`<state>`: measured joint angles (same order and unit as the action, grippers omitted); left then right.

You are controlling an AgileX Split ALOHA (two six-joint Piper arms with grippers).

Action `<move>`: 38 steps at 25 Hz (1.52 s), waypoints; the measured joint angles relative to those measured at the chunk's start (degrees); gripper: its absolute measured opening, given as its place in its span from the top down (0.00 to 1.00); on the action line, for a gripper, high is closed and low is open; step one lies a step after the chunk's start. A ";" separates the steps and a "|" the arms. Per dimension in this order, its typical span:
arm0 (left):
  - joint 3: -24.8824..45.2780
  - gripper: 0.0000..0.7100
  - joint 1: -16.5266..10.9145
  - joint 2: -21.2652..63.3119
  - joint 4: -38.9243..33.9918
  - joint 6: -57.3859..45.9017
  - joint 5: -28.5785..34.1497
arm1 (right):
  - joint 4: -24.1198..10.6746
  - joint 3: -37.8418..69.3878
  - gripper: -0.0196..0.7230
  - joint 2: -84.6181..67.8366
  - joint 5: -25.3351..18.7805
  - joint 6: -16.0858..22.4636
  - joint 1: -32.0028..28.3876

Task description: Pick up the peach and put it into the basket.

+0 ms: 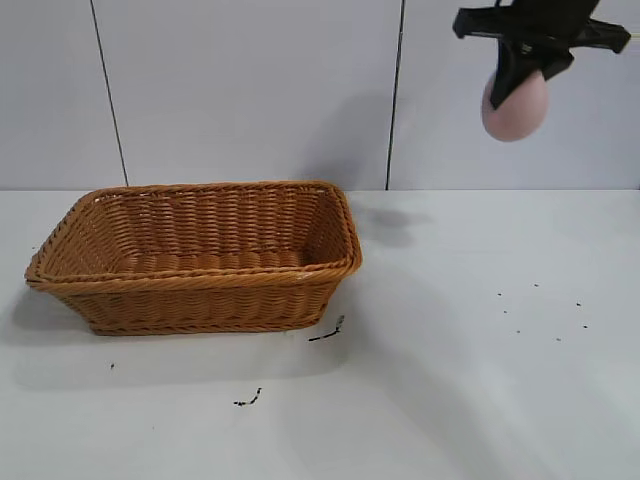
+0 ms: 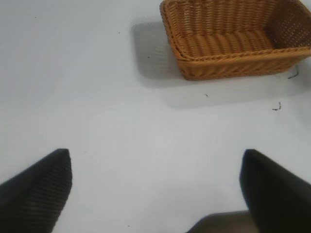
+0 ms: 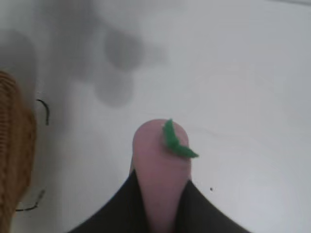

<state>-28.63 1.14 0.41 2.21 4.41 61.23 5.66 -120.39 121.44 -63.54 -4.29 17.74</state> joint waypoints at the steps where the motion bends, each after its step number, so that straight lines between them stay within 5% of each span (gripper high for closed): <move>1: 0.00 0.03 0.00 0.00 0.00 0.00 0.00 | 0.00 -0.54 0.94 0.87 0.54 0.00 2.03; 11: 0.00 0.03 0.00 0.00 0.00 0.00 0.00 | 2.60 -1.27 0.94 12.46 13.59 -1.02 14.98; 20: 0.00 0.03 0.00 0.00 0.00 0.00 0.00 | 2.64 -1.27 0.90 20.53 20.87 -3.86 17.12; 23: 0.00 0.03 0.00 0.00 0.00 0.00 0.00 | 2.87 -1.31 0.68 20.53 20.88 -3.91 17.12; 27: 0.00 0.03 0.00 0.00 0.00 0.00 0.00 | 2.99 -1.31 0.17 20.18 19.22 -3.98 17.12; 30: 0.00 0.03 0.00 0.00 0.00 0.00 0.00 | 2.92 -1.31 0.07 18.71 18.82 -4.76 17.12; 38: 0.00 0.03 0.00 0.00 0.00 0.00 0.00 | 1.48 -1.31 0.05 10.14 16.36 -5.21 16.26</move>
<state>-28.63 1.14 0.41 2.21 4.41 61.23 7.14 -121.71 131.59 -47.18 -9.51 34.00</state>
